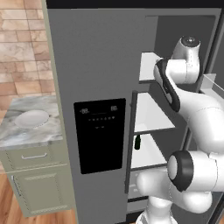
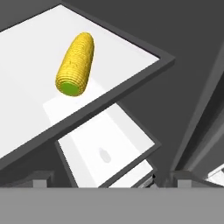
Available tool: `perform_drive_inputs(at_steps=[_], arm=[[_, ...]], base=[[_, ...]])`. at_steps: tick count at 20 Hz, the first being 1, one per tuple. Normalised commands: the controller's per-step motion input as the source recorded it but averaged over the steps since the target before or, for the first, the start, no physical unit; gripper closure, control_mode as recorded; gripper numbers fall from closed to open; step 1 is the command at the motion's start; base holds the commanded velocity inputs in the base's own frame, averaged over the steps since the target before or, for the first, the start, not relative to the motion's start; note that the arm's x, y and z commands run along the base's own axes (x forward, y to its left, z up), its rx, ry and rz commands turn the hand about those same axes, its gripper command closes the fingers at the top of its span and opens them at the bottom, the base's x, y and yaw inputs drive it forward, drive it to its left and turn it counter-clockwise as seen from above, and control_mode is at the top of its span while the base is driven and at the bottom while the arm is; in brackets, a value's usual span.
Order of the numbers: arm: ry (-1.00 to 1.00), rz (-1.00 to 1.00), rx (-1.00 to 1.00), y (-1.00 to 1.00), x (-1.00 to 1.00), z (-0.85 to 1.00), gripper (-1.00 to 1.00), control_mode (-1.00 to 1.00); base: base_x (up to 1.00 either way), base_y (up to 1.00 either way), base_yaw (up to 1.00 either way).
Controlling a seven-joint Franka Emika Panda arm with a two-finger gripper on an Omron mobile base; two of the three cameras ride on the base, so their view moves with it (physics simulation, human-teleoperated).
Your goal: Pick corn from the fridge and place it on the plate on the counter.
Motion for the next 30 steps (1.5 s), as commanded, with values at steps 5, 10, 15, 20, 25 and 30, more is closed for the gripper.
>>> perform_drive_inputs(at_steps=[5,10,15,20,25,30], arm=[[0.04,0.0,-0.01,-0.06,0.3,0.35,-1.0,-1.0],[0.06,0.0,0.0,0.0,0.51,0.0,-1.0,-1.0],[0.02,0.0,0.0,-0.12,0.54,-0.02,-1.0,-1.0],[0.09,0.0,0.0,-0.24,0.62,-0.01,-1.0,-1.0],[0.06,0.0,0.0,-0.19,0.64,-0.07,-1.0,-1.0],[0.0,0.0,0.01,0.0,0.41,-0.07,-1.0,-1.0]], base=[[0.0,0.0,0.0],[0.0,0.0,0.0],[0.0,0.0,0.0],[0.0,0.0,0.0],[0.0,0.0,0.0],[0.0,0.0,0.0]])
